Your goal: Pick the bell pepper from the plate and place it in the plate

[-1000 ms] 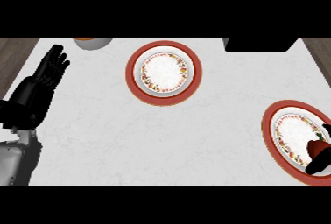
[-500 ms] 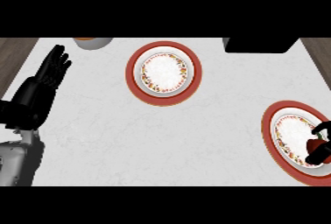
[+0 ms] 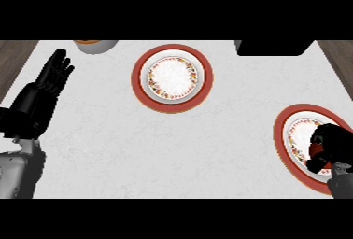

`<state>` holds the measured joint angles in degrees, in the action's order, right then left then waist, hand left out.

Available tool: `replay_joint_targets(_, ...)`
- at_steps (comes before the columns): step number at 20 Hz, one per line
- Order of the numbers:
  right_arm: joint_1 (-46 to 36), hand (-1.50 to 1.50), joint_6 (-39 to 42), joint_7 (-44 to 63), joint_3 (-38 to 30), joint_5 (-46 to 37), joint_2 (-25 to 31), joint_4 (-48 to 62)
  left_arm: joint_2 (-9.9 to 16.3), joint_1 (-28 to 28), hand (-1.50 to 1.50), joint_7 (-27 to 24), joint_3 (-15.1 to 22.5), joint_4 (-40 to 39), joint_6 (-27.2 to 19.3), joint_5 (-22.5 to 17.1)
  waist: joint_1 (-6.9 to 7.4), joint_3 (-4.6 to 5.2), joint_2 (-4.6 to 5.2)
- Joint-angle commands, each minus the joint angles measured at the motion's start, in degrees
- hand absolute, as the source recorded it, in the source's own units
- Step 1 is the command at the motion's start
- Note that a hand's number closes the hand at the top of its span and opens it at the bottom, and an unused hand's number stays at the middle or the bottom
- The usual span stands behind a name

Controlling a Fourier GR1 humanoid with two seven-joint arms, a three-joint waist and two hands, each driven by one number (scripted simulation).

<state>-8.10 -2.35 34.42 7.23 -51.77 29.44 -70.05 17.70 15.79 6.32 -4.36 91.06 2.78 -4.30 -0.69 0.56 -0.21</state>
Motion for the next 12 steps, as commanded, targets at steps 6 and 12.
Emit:
replay_joint_targets(6, 2.33, 1.50, -0.62, -1.58, 0.49, 1.19, -1.21, -19.93, 1.15, -0.33, 0.00, 1.12, -2.21, 1.11, 0.89, -0.51, 0.06, -0.53, -0.04)
replay_joint_targets(12, -4.59, 1.50, -2.85, -0.62, 5.28, 1.46, -8.84, -30.57, -1.97, -0.65, 0.00, 1.22, 1.20, 2.66, -1.48, 2.29, 0.65, -0.56, -0.07)
